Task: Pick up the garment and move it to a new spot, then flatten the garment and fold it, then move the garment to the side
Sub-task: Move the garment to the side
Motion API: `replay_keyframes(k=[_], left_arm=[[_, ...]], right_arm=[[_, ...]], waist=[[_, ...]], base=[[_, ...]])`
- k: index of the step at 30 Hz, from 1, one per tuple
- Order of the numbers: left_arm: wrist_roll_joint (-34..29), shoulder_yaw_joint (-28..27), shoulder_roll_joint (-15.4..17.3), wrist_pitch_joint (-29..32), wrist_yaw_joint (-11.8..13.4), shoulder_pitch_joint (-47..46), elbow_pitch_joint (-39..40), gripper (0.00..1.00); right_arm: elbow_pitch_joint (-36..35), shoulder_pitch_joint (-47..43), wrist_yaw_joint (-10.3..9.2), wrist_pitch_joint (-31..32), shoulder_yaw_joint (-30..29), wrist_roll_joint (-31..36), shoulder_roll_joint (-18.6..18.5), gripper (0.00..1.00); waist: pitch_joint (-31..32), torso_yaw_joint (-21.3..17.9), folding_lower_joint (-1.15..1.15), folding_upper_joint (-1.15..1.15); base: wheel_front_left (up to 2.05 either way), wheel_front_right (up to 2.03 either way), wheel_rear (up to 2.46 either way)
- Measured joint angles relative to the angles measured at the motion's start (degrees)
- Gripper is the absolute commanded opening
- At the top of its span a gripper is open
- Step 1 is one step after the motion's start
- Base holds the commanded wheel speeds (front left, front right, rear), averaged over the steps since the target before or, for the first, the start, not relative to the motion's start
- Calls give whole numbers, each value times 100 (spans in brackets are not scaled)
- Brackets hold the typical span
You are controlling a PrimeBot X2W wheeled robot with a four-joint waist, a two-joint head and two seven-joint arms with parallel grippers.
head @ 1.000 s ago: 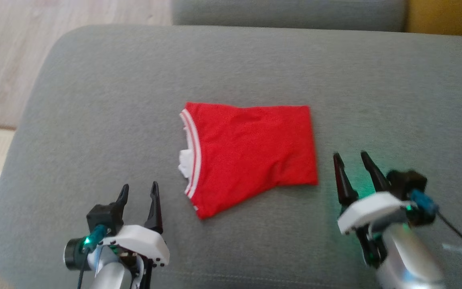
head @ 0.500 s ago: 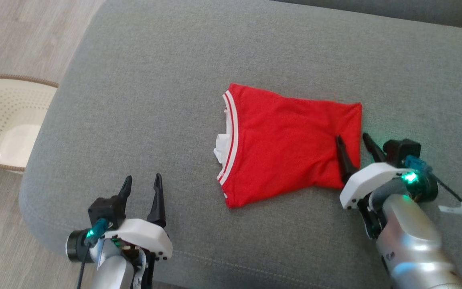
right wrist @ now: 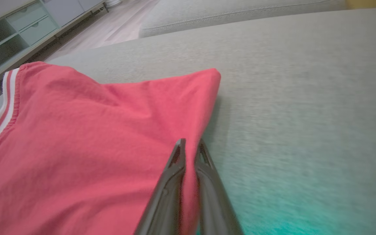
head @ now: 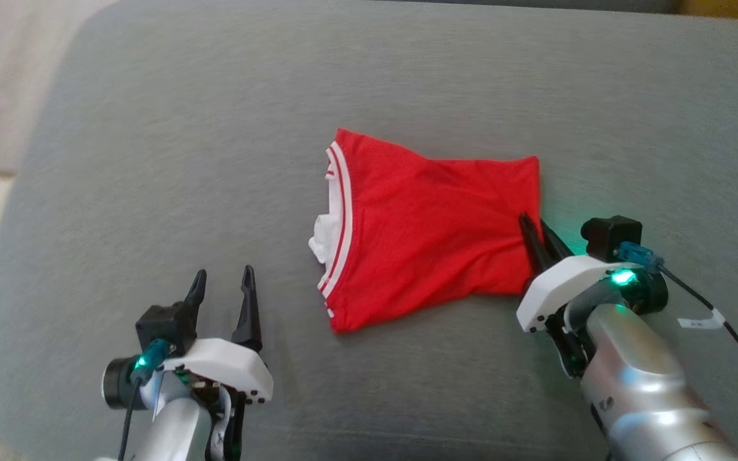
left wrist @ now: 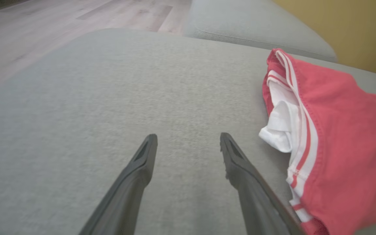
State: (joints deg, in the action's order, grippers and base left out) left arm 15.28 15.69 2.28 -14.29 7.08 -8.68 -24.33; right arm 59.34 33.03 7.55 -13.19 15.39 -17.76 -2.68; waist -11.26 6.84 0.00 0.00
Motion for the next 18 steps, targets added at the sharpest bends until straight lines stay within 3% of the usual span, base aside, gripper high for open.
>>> replay_keyframes(k=[5, 6, 18], left_arm=[[-67, -42, 2, 0, -41, -9, -4, 100], [-67, -42, 2, 0, -41, -9, -4, 100], [-322, -125, 3, 0, -212, -344, -167, 100]], right_arm=[[-52, 17, 0, -52, 222, -204, -7, 0], [-52, 17, 0, -52, 222, -204, -7, 0], [-532, 18, 0, -101, 459, -545, -21, 0]], waist=[[40, -741, 0, 0], [40, -741, 0, 0], [-16, -2855, 0, 0]], base=[[0, 0, 0], [0, 0, 0], [0, 0, 0]])
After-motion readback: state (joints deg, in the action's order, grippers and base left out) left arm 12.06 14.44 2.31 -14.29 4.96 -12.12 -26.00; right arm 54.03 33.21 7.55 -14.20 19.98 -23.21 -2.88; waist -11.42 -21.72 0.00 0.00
